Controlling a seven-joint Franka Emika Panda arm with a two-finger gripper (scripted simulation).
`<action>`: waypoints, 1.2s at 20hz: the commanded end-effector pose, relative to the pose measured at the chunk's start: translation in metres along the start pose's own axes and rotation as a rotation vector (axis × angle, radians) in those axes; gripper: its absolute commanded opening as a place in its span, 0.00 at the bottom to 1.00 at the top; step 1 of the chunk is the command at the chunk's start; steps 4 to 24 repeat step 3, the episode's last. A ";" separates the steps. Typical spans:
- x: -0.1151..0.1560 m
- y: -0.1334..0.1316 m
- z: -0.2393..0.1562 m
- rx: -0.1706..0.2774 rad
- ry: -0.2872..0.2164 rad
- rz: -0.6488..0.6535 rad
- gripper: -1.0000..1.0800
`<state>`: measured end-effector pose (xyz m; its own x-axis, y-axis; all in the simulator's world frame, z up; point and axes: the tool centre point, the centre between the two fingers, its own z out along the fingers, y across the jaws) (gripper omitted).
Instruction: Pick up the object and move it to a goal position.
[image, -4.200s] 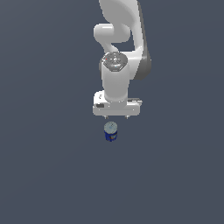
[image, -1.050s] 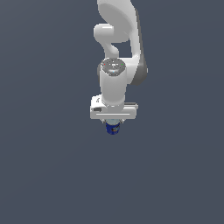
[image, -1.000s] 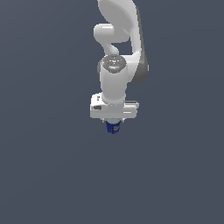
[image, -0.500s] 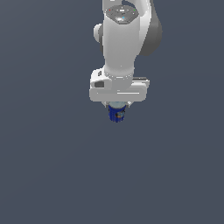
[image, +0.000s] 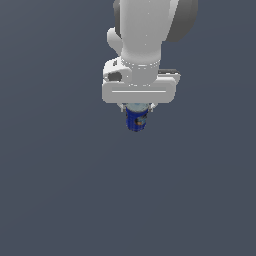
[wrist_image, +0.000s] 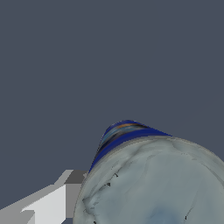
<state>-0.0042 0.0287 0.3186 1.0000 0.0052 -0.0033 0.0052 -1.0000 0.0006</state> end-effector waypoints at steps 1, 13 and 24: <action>0.001 -0.001 -0.007 0.000 0.003 0.000 0.00; 0.001 -0.001 -0.009 0.000 0.003 0.000 0.00; 0.001 -0.001 -0.009 0.000 0.003 0.000 0.00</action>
